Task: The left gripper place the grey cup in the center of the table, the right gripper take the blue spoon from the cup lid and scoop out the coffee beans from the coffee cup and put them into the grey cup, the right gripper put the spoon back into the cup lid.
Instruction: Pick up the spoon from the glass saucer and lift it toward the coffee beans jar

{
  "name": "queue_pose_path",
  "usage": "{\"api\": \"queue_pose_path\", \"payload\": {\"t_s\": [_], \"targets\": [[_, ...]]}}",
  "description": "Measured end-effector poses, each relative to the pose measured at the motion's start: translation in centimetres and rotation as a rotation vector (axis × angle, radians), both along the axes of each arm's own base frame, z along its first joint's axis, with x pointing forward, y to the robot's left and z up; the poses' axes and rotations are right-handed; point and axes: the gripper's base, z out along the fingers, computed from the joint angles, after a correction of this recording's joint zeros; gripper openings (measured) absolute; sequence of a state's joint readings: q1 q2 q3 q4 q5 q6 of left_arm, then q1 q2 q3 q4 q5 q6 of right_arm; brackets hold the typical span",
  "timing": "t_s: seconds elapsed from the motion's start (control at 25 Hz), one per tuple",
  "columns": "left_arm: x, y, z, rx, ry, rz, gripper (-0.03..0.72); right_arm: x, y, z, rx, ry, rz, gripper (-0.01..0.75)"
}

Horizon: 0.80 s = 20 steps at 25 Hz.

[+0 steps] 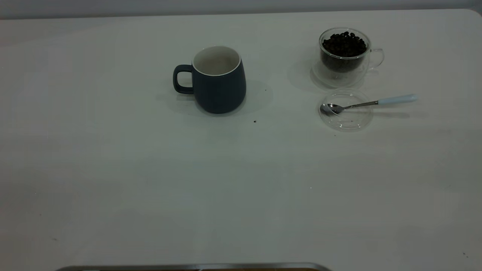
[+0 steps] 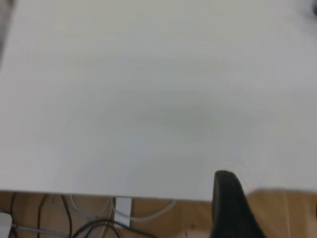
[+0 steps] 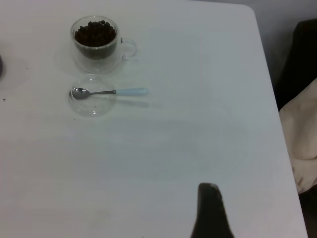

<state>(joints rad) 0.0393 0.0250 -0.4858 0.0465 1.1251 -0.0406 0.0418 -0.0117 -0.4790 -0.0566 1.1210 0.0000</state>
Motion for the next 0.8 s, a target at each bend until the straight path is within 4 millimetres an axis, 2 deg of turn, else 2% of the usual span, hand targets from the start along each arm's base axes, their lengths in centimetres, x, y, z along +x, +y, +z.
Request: {"api": "queue_pose_path", "payload": {"t_s": [0.12, 0.8], "targets": [[-0.61, -0.08, -0.1, 0.002, -0.035, 0.033, 0.474, 0.0, 0.0, 0.0, 0.0, 0.0, 0.0, 0.562], [-0.64, -0.11, -0.12, -0.003, -0.033, 0.034, 0.474, 0.0, 0.0, 0.0, 0.0, 0.0, 0.0, 0.562]]}}
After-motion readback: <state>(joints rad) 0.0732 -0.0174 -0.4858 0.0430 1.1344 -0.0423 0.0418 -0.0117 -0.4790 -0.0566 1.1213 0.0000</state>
